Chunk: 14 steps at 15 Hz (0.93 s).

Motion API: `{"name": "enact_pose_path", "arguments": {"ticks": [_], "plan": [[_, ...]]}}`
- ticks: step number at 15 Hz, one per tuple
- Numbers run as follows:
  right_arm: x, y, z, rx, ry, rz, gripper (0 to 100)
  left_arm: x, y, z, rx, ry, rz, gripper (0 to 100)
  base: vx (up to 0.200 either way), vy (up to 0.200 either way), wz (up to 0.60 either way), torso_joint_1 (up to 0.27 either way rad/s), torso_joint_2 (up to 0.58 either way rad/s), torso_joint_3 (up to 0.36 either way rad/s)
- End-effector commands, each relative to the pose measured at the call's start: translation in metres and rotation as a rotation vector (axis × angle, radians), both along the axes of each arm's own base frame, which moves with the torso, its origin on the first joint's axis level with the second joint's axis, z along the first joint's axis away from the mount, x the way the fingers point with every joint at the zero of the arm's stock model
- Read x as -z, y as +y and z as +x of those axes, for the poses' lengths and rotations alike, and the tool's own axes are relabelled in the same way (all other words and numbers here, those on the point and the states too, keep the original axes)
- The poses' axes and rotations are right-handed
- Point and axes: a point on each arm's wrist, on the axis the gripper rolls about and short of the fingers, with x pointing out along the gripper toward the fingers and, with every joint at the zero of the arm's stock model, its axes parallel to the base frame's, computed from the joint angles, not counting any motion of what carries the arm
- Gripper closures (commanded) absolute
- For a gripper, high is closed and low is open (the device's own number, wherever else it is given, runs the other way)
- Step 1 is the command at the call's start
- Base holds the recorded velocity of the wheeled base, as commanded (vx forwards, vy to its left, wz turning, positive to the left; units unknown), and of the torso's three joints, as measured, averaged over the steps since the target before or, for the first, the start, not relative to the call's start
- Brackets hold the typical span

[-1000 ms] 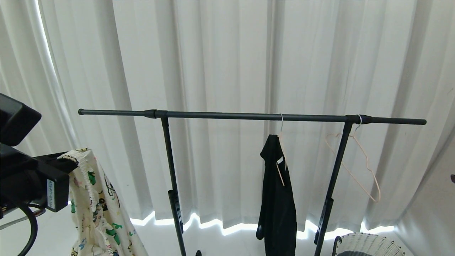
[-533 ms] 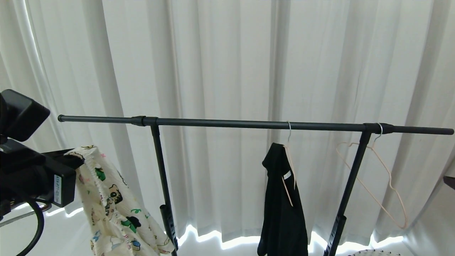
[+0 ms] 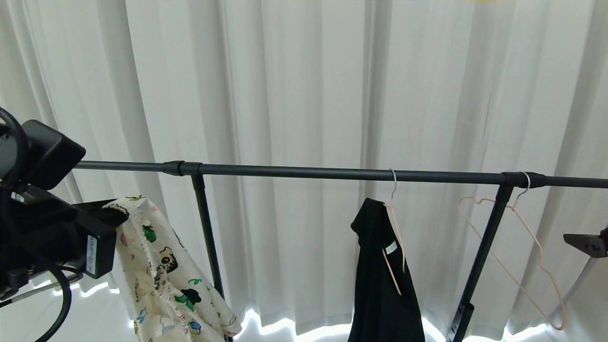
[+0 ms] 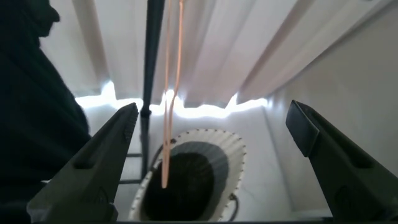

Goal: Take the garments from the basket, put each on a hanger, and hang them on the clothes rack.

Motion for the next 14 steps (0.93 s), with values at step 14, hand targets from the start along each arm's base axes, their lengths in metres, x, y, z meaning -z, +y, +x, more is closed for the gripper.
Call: {"name": "enact_pose_path", "arguments": {"ticks": [14], "plan": [[0.095,-0.005,0.090,0.032,0.143,0.193,0,-0.001,0.001,0.002,-0.041,0.015,-0.062,100,0.000,0.000,0.00,0.000,0.00,0.000]]}}
